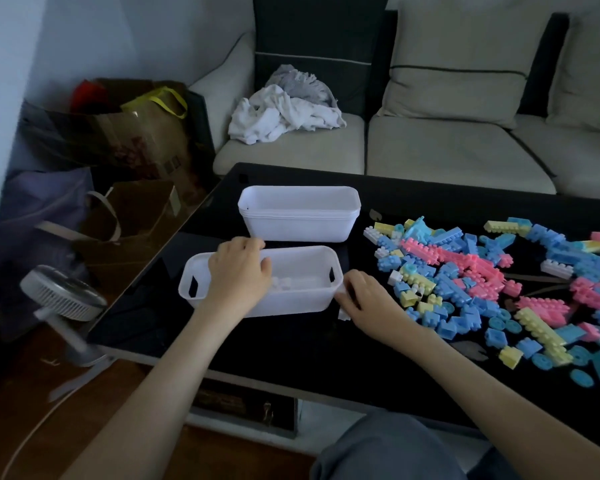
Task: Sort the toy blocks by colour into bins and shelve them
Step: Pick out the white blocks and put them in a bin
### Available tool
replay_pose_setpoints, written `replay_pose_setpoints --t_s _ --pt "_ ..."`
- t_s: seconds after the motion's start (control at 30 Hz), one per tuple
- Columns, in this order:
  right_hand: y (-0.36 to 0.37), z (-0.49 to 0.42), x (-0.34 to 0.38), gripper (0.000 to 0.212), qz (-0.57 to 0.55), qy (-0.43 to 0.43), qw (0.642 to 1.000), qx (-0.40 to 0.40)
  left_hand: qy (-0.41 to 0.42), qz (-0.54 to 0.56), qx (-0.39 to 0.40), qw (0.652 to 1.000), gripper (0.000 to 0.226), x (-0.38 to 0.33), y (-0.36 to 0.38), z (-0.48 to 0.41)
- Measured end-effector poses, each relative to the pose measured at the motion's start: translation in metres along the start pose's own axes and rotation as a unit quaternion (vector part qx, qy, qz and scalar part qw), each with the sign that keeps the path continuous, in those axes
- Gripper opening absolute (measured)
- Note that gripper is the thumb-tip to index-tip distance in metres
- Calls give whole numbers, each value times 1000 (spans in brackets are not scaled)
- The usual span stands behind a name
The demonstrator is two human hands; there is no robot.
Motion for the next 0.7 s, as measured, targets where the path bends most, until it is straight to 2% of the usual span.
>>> replay_pose_setpoints --t_s 0.07,0.2,0.27,0.37,0.43,0.57,0.63,0.7 --pt "1 4 6 13 18 -18 999 -28 1 -7 34 999 40 7 7 2" --pt "-9 4 2 18 35 39 995 -81 13 -51 48 997 41 0 7 7" --pt "-18 5 -1 21 6 59 992 -107 10 -74 55 996 41 -4 7 9" --pt "-32 11 5 17 -35 40 988 -143 0 -68 44 997 41 -7 5 10" --pt "-27 15 14 13 -7 5 994 -110 -8 -61 36 997 41 -8 5 11" --pt "1 17 7 11 126 -21 992 -9 -8 -48 29 998 39 -13 6 10" --pt "-4 11 -4 17 95 5 995 -16 -3 -41 27 999 39 -16 6 10" --pt "-22 7 -10 16 31 43 996 -71 6 -37 29 999 39 -21 7 9"
Point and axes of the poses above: each hand's wrist, its own z-axis away from the middle knuckle, its own y-axis out of the palm, x = y × z, the point moved 10 cm from there along -z, towards the middle knuckle, and after that the axes turned 15 degrees about -z, right-handed, at the moved point
